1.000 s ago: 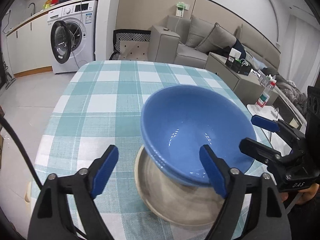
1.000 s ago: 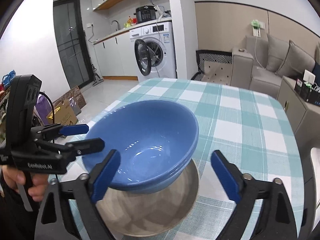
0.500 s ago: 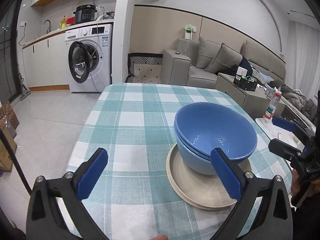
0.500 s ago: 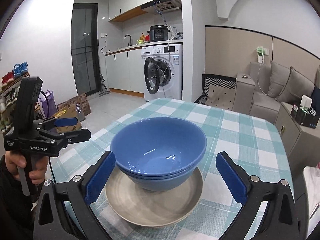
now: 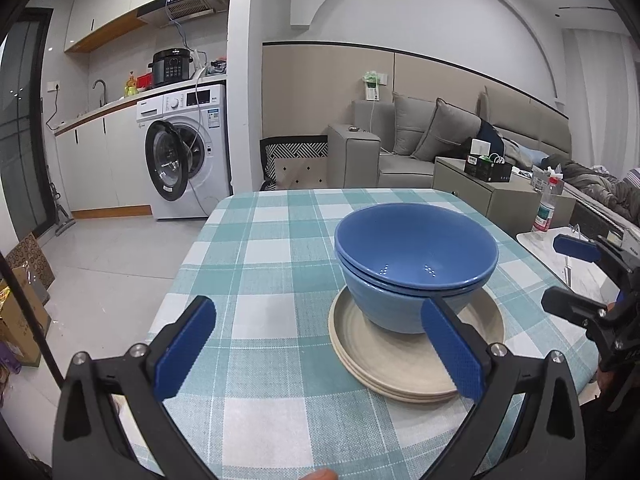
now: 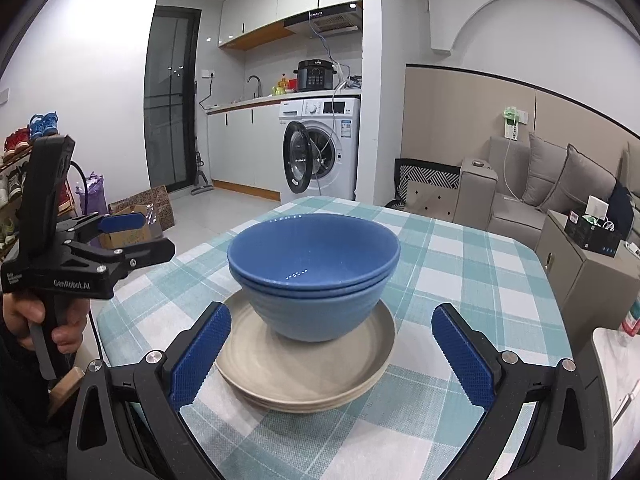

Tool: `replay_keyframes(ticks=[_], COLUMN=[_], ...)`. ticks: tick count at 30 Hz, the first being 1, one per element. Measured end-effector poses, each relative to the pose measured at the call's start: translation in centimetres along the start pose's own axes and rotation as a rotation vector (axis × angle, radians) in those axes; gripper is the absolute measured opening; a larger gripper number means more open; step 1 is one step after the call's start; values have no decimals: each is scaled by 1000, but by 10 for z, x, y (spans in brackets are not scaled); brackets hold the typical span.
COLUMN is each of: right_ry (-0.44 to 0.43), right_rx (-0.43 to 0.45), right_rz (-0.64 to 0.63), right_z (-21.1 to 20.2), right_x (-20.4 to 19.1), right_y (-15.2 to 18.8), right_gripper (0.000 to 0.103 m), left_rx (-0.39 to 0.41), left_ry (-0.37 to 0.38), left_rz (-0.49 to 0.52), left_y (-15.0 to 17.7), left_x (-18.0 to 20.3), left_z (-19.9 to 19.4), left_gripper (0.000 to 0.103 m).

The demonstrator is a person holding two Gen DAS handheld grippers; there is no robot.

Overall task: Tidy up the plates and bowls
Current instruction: 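Pull both open tools back from the stacked bowls and plates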

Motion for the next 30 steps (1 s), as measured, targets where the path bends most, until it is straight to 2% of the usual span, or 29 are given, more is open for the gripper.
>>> replay_keyframes(ticks=[7, 15, 20, 27, 30], right_ry=[-16, -40, -38, -44, -51], right_rx=[7, 53, 53, 67, 69], right_rz=[16, 22, 17, 15, 18], right_z=[6, 7, 9, 7, 7], right_x=[4, 5, 6, 5, 5], right_y=[25, 32, 35, 38, 39], right_gripper=[102, 102, 102, 102, 102], left_rx=[14, 37, 49, 28, 25], left_ry=[39, 46, 16, 7, 31], left_rz=[-4, 14, 39, 37, 40], left_y=[8, 19, 26, 31, 32], left_x=[6, 21, 26, 27, 28], left_z=[3, 10, 13, 22, 23], left_gripper=[103, 103, 103, 103, 103])
Point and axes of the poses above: each gripper's, at about its wrist camera, not at the fingertips, and z roughly the way its jaws point, x to its right, y to its underside, the point moved 1 cm from there along z, roughly the way its jaws point, and after that the axes turned 5 degrees about -x, right-handed, at the moved point
